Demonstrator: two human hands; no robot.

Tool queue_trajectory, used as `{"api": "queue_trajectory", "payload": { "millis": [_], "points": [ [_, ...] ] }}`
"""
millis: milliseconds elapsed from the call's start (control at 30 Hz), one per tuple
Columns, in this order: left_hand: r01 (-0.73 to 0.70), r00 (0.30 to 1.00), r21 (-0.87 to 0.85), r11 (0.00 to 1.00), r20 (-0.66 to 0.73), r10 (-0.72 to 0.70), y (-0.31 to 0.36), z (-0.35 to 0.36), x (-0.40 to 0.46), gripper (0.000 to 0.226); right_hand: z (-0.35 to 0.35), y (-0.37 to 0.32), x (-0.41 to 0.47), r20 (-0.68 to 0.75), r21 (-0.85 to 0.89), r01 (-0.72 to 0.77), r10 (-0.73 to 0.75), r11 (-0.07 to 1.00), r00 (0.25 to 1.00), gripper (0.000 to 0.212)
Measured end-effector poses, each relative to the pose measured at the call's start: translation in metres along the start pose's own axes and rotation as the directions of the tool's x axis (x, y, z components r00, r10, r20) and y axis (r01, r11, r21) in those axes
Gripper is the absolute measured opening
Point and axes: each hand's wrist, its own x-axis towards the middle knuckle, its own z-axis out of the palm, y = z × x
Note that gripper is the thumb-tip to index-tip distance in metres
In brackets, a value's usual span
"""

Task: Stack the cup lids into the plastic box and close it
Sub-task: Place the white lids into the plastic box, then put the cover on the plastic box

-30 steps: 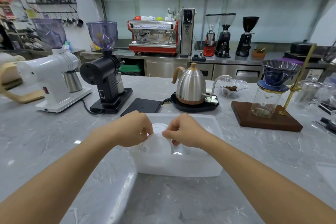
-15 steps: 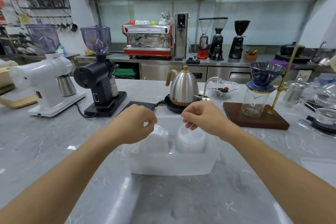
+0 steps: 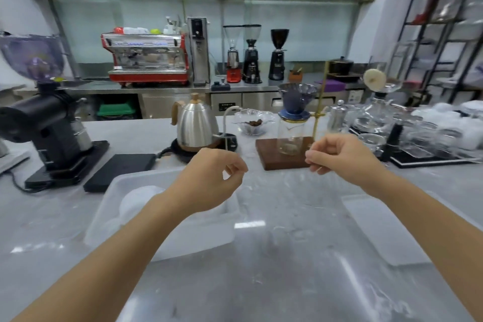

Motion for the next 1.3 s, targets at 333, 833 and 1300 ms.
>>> {"api": "queue_trajectory", "payload": {
  "millis": [333, 833, 1300],
  "points": [
    [-0.011, 0.999, -0.266, 0.964, 0.039, 0.022, 0.079, 0.121, 0.041, 0.014, -0.103, 0.074, -0.054, -0.265, -0.089, -0.186, 0.156, 0.979, 0.952, 0.016],
    [0.252, 0.833, -0.232, 0.939, 0.545, -0.089, 0.137, 0.229, 0.026, 0.066, -0.166, 0.192, -0.117, -0.415, -0.383, -0.603, 0.453, 0.699, 0.789, 0.049],
    [0.348, 0.892, -0.386, 0.854, 0.417, -0.175, 0.121, 0.211, 0.027, 0.052, -0.16, 0.18, -0.1, -0.612, 0.114, -0.496, 0.454, 0.861, 0.647, 0.041]
  ]
}}
